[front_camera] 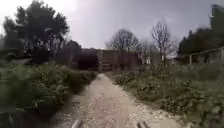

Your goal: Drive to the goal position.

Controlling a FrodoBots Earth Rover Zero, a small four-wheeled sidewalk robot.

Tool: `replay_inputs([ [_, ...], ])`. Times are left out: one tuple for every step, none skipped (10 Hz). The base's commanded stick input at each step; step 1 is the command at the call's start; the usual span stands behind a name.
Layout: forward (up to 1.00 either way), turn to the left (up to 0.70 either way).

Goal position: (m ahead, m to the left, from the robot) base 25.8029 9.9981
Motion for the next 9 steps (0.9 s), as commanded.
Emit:
replay_inputs([
  [1.0, 0.0],
  [1.0, 0.0],
  [1.0, 0.0],
  [1.0, 0.0],
  [1.0, 0.0],
  [1.0, 0.0],
  [1.0, 0.0],
  [1.0, 0.0],
  [1.0, 0.0],
])
